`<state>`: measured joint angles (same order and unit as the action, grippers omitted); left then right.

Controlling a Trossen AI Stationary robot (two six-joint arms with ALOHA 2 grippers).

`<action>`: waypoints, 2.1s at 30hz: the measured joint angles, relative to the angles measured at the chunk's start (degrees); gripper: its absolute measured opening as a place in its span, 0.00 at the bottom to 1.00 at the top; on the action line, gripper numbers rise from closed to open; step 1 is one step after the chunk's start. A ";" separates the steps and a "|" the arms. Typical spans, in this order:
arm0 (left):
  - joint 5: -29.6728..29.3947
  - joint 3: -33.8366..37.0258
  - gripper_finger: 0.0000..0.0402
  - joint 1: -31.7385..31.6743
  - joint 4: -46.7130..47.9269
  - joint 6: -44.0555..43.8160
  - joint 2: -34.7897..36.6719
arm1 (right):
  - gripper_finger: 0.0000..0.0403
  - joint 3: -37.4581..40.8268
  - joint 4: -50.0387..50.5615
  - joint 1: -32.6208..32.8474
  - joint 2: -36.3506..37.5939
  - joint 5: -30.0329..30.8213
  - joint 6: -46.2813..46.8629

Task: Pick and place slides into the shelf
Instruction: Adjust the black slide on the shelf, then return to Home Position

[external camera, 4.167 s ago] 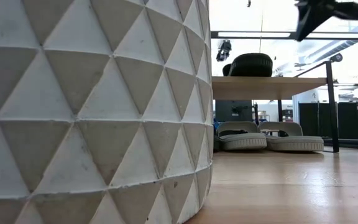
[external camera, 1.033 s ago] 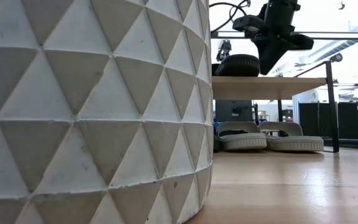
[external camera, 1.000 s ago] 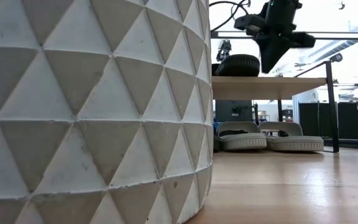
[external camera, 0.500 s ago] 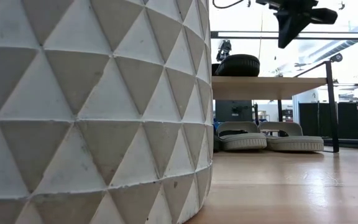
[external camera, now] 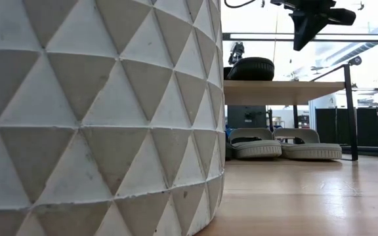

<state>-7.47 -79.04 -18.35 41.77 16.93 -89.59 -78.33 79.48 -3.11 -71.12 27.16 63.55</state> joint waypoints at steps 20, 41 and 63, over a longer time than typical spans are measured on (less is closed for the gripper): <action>2.56 -0.32 0.00 -1.96 -2.91 1.99 -0.32 | 0.02 0.14 0.00 0.00 -0.23 1.44 -0.31; 1.34 -2.27 0.00 -2.71 -4.13 1.69 -1.79 | 0.02 0.40 0.90 0.00 -0.21 1.44 0.56; 26.14 8.47 0.00 -1.67 -15.55 -20.87 30.32 | 0.02 3.90 -21.15 5.65 14.46 5.03 -33.31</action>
<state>18.67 -70.56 -20.02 26.21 -3.94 -59.26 -74.43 58.34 2.54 -56.65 32.19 30.24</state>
